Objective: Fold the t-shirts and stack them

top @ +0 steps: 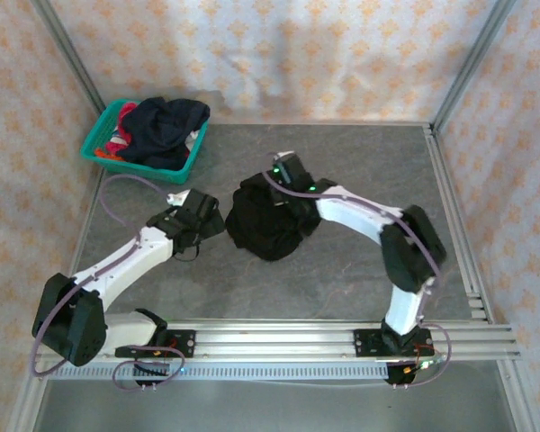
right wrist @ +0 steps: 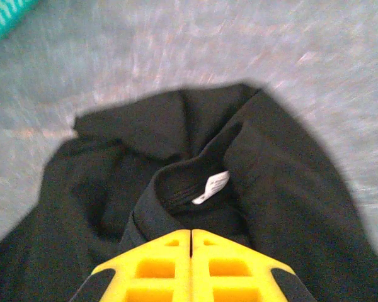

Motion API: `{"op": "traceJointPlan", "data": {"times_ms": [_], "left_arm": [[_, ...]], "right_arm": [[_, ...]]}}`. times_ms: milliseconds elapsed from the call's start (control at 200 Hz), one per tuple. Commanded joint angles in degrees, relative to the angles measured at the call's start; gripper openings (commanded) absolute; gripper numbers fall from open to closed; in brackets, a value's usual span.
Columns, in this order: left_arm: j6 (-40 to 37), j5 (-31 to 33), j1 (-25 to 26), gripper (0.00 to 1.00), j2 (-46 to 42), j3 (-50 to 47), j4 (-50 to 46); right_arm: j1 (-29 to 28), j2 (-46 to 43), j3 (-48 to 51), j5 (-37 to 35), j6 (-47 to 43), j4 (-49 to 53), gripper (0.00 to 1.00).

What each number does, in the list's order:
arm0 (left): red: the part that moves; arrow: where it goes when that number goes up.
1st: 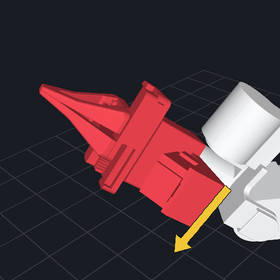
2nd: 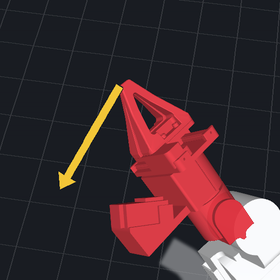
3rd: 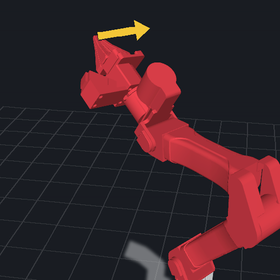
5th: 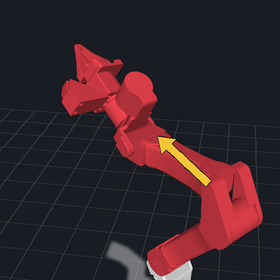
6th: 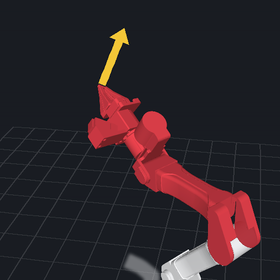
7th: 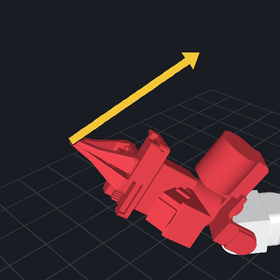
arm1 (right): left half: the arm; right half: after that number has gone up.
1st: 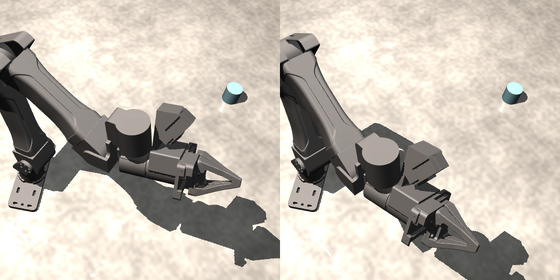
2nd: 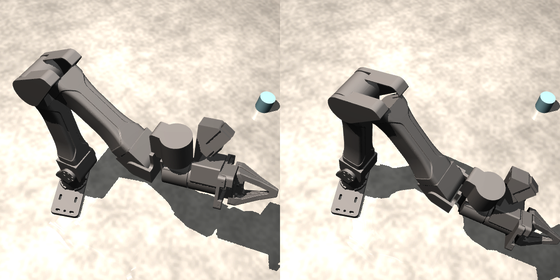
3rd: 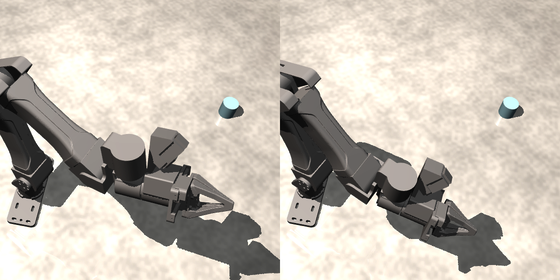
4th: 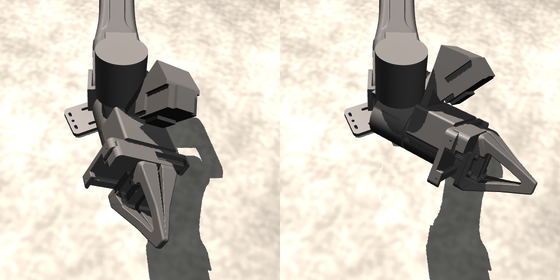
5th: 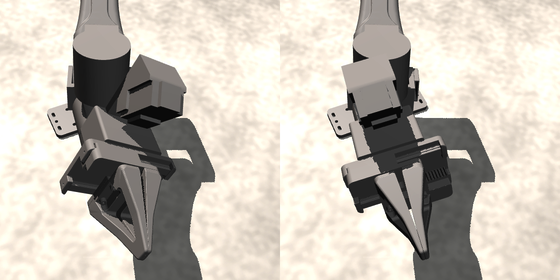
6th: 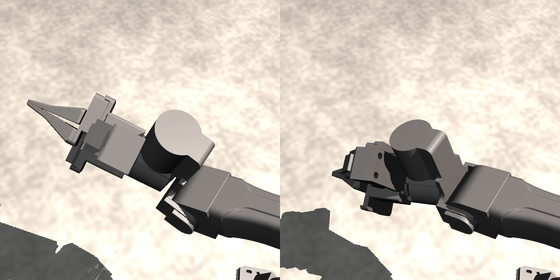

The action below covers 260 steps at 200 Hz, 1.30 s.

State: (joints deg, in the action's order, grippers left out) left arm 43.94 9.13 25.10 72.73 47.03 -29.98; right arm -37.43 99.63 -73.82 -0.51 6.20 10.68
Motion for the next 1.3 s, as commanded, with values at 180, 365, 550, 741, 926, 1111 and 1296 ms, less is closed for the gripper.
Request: {"op": "traceJointPlan", "data": {"times_ms": [180,365,550,741,926,1111,1296], "left_arm": [[5.9,-1.6,6.1,1.0,9.7,3.8,8.7],[8.8,-2.6,8.3,0.98,15.9,5.6,11.7],[11.7,-4.9,8.8,0.67,22.8,7.6,15.2],[13.2,-7.7,10.6,0.47,27.7,9.8,17.5],[12.5,-6.6,10.8,0.0,28.3,11.3,16.7],[4.1,5.2,9.1,0.0,19.4,16.1,4.3],[-3.8,11.3,2.3,0.0,6.0,20.4,-5.3]], "right_arm": [[12.4,-18.1,6.3,-7.4,6.7,-0.3,0.0],[20.2,-23.9,12.7,-7.9,12.2,1.2,0.0],[22.3,-23.5,16.0,-4.8,14.1,1.5,0.0],[22.9,-22.2,15.9,-4.0,14.3,1.8,0.0],[23.2,-23.0,14.5,-3.9,13.2,2.5,0.0],[24.6,-26.0,10.4,-3.5,10.4,4.3,0.0],[27.8,-32.9,4.7,-4.4,8.7,5.3,0.0]]}}
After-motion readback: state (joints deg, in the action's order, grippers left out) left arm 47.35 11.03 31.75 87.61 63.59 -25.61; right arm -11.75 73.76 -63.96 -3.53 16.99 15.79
